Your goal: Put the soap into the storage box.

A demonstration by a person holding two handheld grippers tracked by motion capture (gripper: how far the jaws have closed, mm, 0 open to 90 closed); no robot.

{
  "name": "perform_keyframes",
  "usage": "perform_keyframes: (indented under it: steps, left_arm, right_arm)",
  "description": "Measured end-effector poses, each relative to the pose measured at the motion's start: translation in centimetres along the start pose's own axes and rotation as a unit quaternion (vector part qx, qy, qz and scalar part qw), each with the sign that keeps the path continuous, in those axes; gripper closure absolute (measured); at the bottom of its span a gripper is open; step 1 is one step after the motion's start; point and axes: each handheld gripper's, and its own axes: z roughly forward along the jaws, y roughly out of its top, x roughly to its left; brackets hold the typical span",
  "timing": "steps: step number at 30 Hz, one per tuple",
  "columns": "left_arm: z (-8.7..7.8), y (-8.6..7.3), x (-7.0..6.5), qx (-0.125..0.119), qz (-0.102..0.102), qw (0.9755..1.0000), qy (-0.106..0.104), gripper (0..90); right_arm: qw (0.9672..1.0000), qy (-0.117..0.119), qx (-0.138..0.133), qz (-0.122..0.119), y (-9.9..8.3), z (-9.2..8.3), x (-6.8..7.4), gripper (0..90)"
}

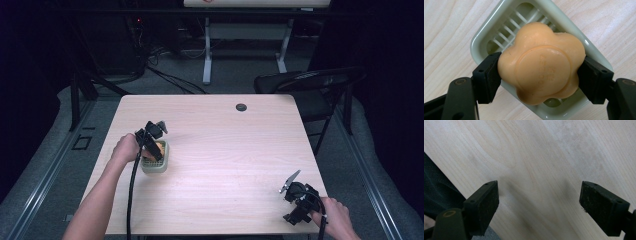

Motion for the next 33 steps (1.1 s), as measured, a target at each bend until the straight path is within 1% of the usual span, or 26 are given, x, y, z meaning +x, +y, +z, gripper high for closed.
perform_keyframes:
  steps: [2,4,5,7,9,10,11,13,14,16,18,21,22,24,26,28,32,33]
  left_arm:
    - [0.1,0.0,0.0,0.0,0.002,1.0,-0.003,26.8]
    - [0.2,0.0,0.0,-0.003,0.002,1.0,-0.001,26.7]
    - [0.1,0.0,0.1,-0.001,0.005,1.0,-0.004,26.7]
    - [0.1,-0.1,0.0,0.0,0.005,1.0,-0.008,26.6]
    - [0.2,-0.1,0.0,0.0,0.008,0.9999,-0.007,26.5]
    - [0.1,0.0,0.0,0.008,0.015,0.9999,-0.003,26.5]
    - [0.1,0.0,-0.1,0.009,0.016,0.9998,-0.002,26.4]
    - [0.0,0.1,-0.1,0.009,0.018,0.9997,0.01,25.6]
    - [-0.2,0.1,-0.1,0.007,0.017,0.9997,0.016,22.4]
    - [-0.3,0.0,0.0,0.006,0.018,0.9997,0.015,20.8]
    - [-0.4,-0.1,0.0,0.007,0.018,0.9996,0.02,19.1]
    - [-0.6,-0.3,0.1,0.001,0.011,0.9997,0.022,16.0]
    - [-0.7,-0.4,0.2,0.001,0.011,0.9997,0.021,15.4]
    - [-0.9,-0.6,0.2,-0.006,0.004,0.9998,0.019,15.3]
    - [-1.2,-0.9,0.4,-0.016,-0.002,0.9998,0.007,13.6]
    - [-1.4,-1.1,0.4,-0.017,-0.005,0.9998,0.01,12.1]
    - [-2.1,-1.7,0.4,-0.025,-0.016,0.9995,0.007,7.8]
    - [-2.1,-1.7,0.4,-0.025,-0.016,0.9995,0.007,7.0]
  right_arm:
    - [1.0,0.0,0.0,0.0,0.0,0.0,0.0,15.8]
    - [1.0,0.0,0.0,0.0,0.0,0.0,0.0,15.8]
    - [1.0,-0.001,-0.005,0.005,-0.1,0.1,0.1,15.7]
    - [1.0,-0.001,-0.005,0.005,-0.1,0.0,0.1,15.8]
    - [1.0,-0.001,-0.005,0.004,-0.1,0.0,0.1,15.7]
    - [1.0,-0.001,-0.005,0.004,0.0,0.1,0.1,15.8]
    - [1.0,0.0,-0.005,0.004,0.0,0.1,0.1,15.8]
    - [1.0,0.0,-0.005,0.005,-0.1,0.1,0.1,15.8]
    - [1.0,-0.001,-0.005,0.004,-0.1,0.0,0.1,15.8]
    - [1.0,-0.001,-0.005,0.004,-0.1,0.0,0.1,15.7]
    - [1.0,-0.003,-0.004,0.003,-0.1,0.0,0.1,15.8]
    - [1.0,-0.002,-0.004,0.003,0.0,0.0,0.1,15.8]
    - [1.0,-0.002,-0.005,0.003,0.0,0.0,0.1,15.7]
    - [1.0,-0.002,-0.005,0.004,0.0,0.0,0.1,15.7]
    - [1.0,0.001,-0.001,0.0,0.0,0.0,0.0,15.8]
    - [1.0,0.001,-0.001,0.001,0.0,0.0,0.0,15.8]
    - [1.0,0.001,-0.007,0.006,-0.1,0.0,0.1,15.8]
    - [1.0,0.001,-0.007,0.006,-0.1,0.0,0.1,15.8]
